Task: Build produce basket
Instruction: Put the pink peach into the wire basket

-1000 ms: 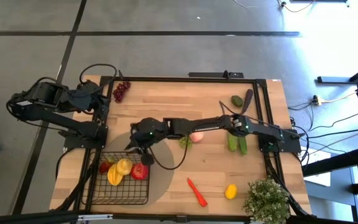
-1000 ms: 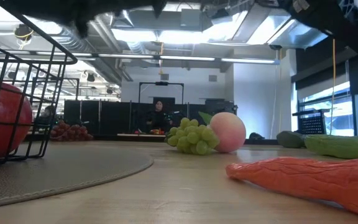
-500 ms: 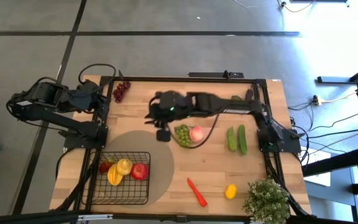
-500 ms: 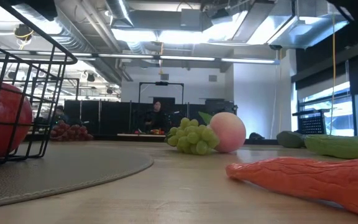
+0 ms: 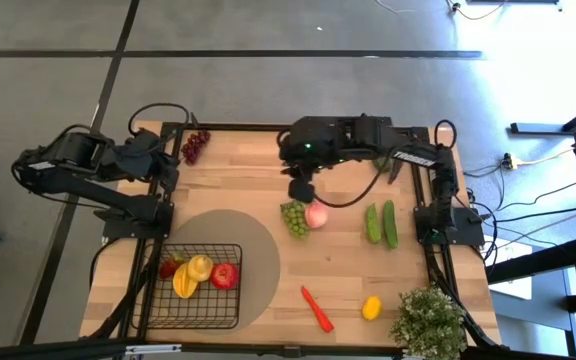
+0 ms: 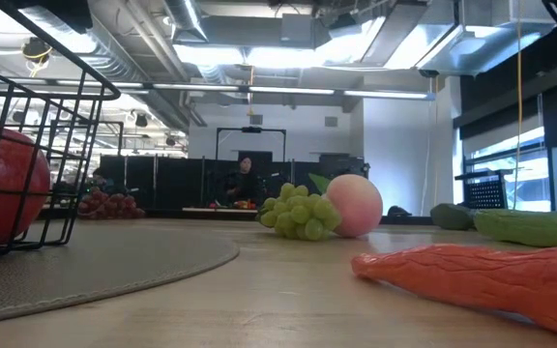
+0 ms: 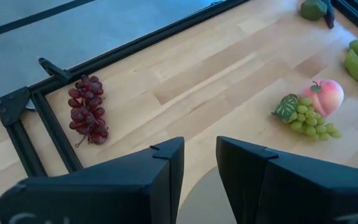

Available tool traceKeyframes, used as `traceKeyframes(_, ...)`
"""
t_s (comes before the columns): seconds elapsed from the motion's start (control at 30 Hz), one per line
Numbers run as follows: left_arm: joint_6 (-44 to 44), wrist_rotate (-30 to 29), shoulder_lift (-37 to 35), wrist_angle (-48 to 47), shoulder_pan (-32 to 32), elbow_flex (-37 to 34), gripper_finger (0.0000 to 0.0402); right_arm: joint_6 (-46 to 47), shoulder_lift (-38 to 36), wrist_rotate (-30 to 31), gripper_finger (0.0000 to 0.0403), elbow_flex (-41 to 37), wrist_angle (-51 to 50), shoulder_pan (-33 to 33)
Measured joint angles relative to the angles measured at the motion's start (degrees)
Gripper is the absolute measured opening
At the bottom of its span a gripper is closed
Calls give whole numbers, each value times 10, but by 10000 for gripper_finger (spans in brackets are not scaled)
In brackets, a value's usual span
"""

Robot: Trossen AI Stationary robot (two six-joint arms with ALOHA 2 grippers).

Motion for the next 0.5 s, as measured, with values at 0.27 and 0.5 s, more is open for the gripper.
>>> traceKeyframes(0.27, -30, -2, 21, 2, 0, 0, 84, 94, -21, 79, 80, -4, -196, -22)
traceKeyframes(0.5, -41, -2, 47, 3, 0, 0, 84, 79, -36, 12, 80, -12, -191, -24)
